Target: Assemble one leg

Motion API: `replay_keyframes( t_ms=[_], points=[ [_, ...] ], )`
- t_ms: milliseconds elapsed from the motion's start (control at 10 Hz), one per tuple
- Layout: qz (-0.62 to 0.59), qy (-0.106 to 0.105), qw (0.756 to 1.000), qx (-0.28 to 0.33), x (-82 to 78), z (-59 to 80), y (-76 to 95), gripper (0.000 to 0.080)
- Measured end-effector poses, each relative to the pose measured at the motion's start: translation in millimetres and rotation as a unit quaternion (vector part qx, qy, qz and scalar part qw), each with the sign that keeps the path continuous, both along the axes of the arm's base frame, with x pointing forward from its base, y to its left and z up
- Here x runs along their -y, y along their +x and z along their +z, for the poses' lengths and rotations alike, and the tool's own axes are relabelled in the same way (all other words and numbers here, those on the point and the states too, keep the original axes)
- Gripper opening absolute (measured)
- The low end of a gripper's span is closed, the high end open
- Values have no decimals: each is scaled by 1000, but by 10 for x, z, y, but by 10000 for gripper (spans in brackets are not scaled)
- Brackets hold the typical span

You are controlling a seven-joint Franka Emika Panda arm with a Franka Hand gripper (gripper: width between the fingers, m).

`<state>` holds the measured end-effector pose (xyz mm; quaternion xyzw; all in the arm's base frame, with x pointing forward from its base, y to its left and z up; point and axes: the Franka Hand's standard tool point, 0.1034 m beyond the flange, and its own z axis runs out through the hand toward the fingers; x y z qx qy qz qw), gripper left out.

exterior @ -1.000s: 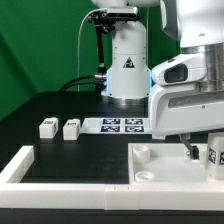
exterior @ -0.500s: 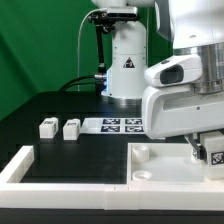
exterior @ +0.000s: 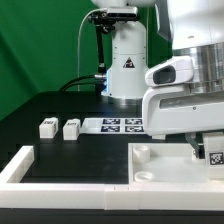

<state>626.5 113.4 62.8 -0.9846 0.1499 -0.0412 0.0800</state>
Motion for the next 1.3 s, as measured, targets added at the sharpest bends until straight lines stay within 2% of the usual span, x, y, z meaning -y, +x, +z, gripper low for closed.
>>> replay_keyframes(
  t_ms=[300,500,600,800,1000,1100,1200,1300],
  points=[
    [-185,16,982,-27,-21,-7,-8,288],
    [-330,36,942,-49,-31,-16,-14,288],
    [-409,50,909,-65,-45,-29,-25,288],
    [-482,65,870,-80,-72,-29,-30,288],
    [-445,61,891,-74,-71,-31,-31,288],
    [-444,61,891,-74,-74,-30,-31,470],
    [-421,60,902,-70,-80,-22,-29,588],
    [-349,49,934,-57,-81,-8,-15,634]
  ],
)
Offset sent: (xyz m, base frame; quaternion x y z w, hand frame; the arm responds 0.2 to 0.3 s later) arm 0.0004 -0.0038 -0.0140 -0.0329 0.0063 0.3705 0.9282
